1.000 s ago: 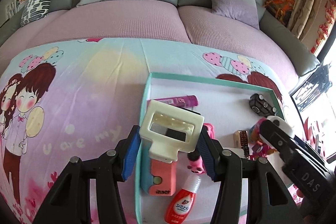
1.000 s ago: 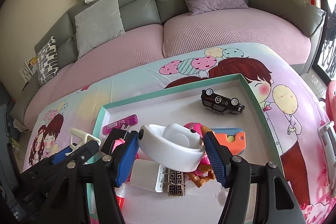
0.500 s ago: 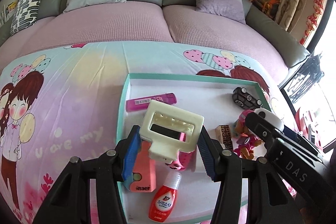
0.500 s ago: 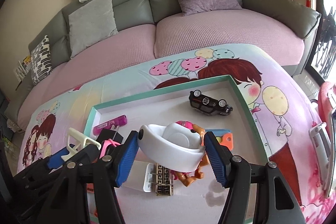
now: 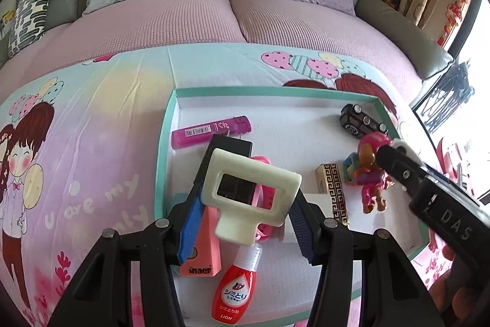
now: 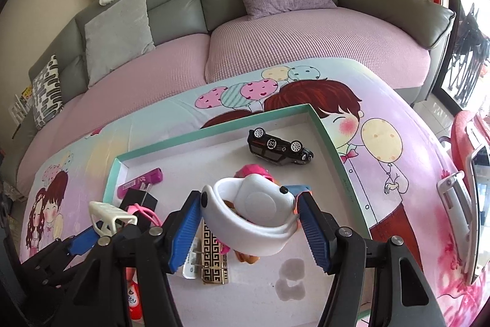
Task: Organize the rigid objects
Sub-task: 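Lower the white clip and round charger into the tray and release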
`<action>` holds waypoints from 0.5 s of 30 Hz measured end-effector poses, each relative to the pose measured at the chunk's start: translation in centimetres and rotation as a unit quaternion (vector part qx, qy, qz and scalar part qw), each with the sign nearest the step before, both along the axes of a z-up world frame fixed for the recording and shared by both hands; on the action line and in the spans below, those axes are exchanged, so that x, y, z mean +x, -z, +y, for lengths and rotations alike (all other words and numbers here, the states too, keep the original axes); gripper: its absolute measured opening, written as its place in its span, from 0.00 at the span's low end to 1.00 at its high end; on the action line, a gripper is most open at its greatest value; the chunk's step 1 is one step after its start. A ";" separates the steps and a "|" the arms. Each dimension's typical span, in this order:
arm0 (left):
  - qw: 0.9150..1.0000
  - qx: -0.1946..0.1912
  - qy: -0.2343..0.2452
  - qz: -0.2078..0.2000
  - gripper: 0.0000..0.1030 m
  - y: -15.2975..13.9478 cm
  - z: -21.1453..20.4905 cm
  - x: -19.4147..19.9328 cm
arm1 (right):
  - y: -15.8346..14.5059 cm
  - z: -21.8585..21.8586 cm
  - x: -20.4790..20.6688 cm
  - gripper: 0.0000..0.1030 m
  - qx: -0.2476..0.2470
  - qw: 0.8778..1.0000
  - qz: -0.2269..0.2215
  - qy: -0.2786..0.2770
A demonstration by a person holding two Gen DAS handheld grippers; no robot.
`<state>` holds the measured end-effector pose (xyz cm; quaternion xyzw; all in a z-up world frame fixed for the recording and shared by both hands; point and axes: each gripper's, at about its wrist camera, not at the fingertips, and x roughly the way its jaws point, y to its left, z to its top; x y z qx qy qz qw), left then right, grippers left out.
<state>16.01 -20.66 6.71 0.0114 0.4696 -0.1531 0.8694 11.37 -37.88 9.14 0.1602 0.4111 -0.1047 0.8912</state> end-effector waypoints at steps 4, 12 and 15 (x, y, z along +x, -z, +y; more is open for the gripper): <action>1.000 0.005 0.002 0.001 0.54 0.1 -0.1 -0.1 | 0.2 0.2 0.1 0.65 0.004 1.000 0.003 -0.007; 0.999 0.028 0.019 0.018 0.54 1.0 -0.8 -0.1 | 0.7 1.5 0.7 0.67 0.000 0.999 0.017 -0.034; 0.999 0.027 0.023 0.021 0.54 1.0 -0.9 -0.2 | 1.0 1.6 0.9 0.67 0.001 0.999 0.023 -0.036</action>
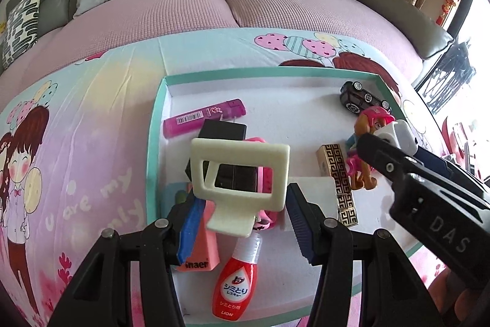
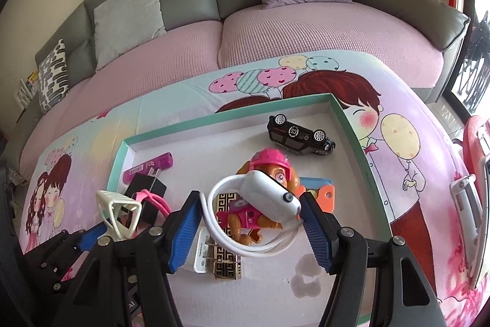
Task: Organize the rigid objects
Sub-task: 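Lower the white clip and round charger into the tray and release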
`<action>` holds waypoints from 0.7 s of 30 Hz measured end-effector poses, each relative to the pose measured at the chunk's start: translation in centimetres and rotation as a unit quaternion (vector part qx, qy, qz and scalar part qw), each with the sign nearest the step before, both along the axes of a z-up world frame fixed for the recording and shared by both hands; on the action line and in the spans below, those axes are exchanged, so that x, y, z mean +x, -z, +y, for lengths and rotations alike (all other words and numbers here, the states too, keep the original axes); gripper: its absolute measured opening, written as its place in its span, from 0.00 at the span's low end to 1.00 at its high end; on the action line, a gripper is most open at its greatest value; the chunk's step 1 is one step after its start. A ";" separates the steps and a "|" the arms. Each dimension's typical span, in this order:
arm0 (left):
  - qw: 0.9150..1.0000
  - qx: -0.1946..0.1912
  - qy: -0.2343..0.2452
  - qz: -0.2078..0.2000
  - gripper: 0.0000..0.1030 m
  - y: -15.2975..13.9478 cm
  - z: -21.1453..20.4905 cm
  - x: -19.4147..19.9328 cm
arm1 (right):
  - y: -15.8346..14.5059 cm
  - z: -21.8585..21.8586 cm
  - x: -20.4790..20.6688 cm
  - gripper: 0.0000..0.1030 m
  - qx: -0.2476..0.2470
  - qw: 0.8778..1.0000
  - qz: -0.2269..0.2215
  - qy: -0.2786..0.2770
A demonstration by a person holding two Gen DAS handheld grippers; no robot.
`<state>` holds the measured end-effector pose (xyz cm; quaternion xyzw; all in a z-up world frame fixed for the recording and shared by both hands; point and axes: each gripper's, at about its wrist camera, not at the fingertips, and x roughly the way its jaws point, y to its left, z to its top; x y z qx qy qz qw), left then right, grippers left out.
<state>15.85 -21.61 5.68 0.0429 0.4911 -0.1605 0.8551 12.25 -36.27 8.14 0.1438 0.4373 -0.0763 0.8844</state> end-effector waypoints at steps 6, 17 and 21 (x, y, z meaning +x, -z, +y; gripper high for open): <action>1.000 -0.002 -0.008 0.000 0.54 -0.1 0.5 0.1 | 0.4 -0.4 0.1 0.69 0.009 1.000 0.007 0.008; 1.000 -0.015 0.018 -0.010 0.54 -0.9 -0.1 -0.4 | 0.2 -0.7 0.0 0.70 0.016 1.000 0.004 0.018; 0.999 -0.006 0.033 -0.015 0.54 -0.9 -0.8 -0.7 | 0.1 -0.7 0.0 0.70 0.014 1.000 0.003 0.018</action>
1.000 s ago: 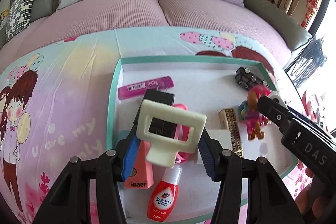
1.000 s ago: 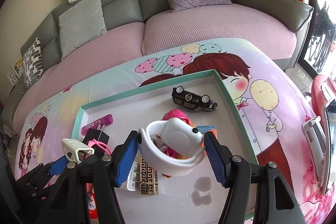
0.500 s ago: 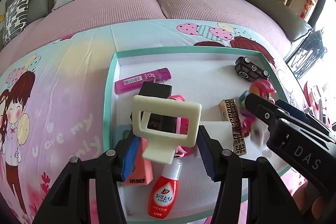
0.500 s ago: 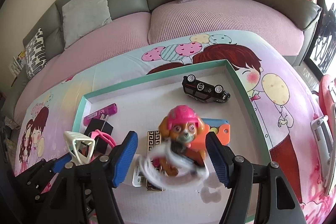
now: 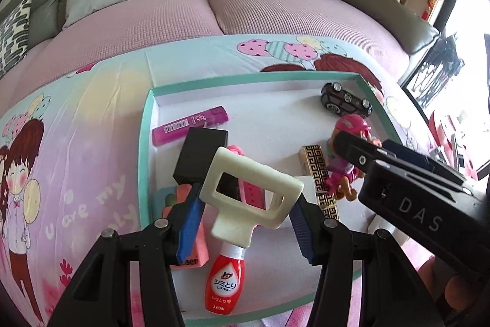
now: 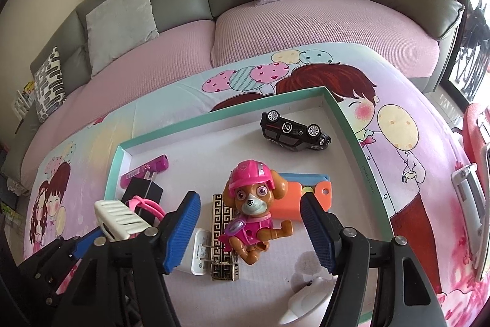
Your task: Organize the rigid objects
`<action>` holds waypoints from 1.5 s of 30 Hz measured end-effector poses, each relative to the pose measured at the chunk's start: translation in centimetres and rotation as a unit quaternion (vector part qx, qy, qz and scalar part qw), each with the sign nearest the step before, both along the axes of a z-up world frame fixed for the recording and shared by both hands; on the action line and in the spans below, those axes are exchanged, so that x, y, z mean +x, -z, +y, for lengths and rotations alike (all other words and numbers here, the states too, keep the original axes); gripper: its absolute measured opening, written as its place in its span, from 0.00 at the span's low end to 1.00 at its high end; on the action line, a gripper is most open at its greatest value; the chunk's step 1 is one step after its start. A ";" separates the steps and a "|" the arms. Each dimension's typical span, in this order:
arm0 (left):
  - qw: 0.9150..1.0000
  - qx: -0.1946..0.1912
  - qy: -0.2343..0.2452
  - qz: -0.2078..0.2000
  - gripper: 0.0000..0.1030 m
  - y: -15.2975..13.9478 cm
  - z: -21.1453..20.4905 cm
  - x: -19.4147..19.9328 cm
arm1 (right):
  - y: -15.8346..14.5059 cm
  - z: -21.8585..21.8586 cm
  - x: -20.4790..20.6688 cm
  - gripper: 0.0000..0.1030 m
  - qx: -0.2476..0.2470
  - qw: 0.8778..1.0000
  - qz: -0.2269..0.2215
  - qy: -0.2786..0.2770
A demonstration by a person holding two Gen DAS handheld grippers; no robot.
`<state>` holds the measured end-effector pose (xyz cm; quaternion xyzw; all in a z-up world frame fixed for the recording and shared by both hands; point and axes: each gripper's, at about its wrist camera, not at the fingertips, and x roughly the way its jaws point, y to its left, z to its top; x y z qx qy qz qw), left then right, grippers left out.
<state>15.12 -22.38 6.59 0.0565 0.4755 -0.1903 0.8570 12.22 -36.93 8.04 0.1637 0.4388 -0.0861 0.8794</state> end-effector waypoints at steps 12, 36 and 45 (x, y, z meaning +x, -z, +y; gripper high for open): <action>1.000 -0.010 -0.003 -0.007 0.68 -1.0 0.8 -0.3 | -0.3 0.2 -0.1 0.70 -0.003 1.000 -0.003 -0.002; 0.987 -0.006 -0.158 -0.021 0.81 -1.5 9.1 1.3 | 0.2 2.4 0.5 0.83 -0.027 0.999 0.020 -0.040; 0.985 0.010 -0.174 -0.016 0.87 -0.7 9.7 1.7 | 0.0 3.0 0.5 1.00 -0.029 0.998 0.013 -0.045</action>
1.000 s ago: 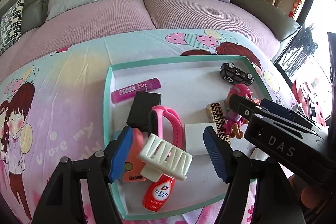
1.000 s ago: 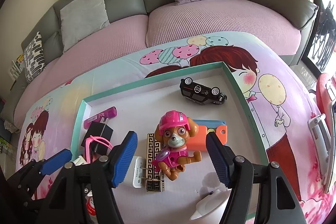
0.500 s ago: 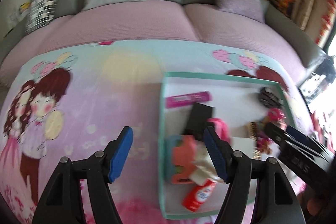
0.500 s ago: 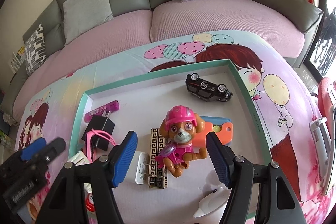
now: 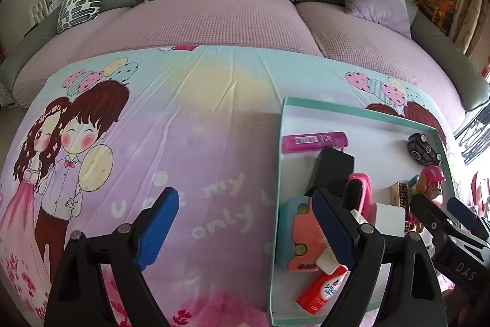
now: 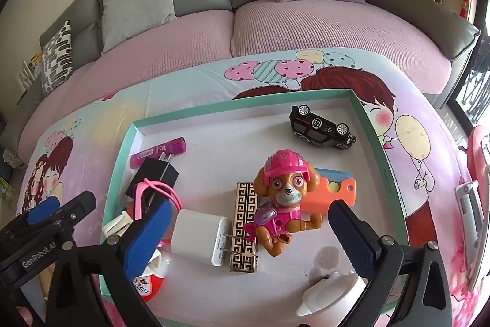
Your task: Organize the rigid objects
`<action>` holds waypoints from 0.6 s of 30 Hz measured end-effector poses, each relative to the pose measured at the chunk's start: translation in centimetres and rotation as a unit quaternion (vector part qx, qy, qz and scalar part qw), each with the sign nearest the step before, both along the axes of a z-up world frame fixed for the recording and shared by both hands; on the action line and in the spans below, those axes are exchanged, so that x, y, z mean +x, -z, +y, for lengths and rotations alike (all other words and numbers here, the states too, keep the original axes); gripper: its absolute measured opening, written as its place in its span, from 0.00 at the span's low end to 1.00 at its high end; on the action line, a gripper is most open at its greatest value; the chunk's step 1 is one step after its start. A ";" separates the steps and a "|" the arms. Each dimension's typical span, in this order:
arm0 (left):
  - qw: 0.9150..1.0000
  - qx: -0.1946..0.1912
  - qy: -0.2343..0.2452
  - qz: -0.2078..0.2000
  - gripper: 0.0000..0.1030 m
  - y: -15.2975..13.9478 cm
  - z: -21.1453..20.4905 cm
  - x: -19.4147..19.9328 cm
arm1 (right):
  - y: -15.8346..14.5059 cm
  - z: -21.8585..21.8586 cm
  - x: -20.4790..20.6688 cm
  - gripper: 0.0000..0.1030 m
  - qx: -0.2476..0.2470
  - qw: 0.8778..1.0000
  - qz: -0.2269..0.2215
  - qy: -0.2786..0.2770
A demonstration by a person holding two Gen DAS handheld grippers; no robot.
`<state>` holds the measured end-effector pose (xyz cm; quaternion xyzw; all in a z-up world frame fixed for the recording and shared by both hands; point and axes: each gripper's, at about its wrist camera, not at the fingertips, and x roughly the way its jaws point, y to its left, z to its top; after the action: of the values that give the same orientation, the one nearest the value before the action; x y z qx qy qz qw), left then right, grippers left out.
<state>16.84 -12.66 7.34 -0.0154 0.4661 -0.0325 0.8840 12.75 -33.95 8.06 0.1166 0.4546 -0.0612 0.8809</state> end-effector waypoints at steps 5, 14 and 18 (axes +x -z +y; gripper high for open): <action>1.000 -0.001 -0.006 -0.007 0.87 -0.2 0.3 0.0 | -0.4 0.5 -0.1 1.00 -0.005 1.000 -0.003 -0.004; 0.999 0.005 -0.004 -0.037 0.87 -1.5 1.3 -2.6 | -2.6 1.7 -2.4 1.00 -0.025 0.999 -0.028 -0.009; 0.998 0.035 -0.009 -0.060 0.87 -1.6 1.5 -5.0 | -2.4 2.2 -4.6 1.00 -0.029 0.999 -0.026 -0.008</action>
<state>11.83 -11.16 8.97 0.0136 0.4134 -0.0092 0.9104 8.12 -31.75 10.47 0.0891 0.4306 -0.0640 0.8958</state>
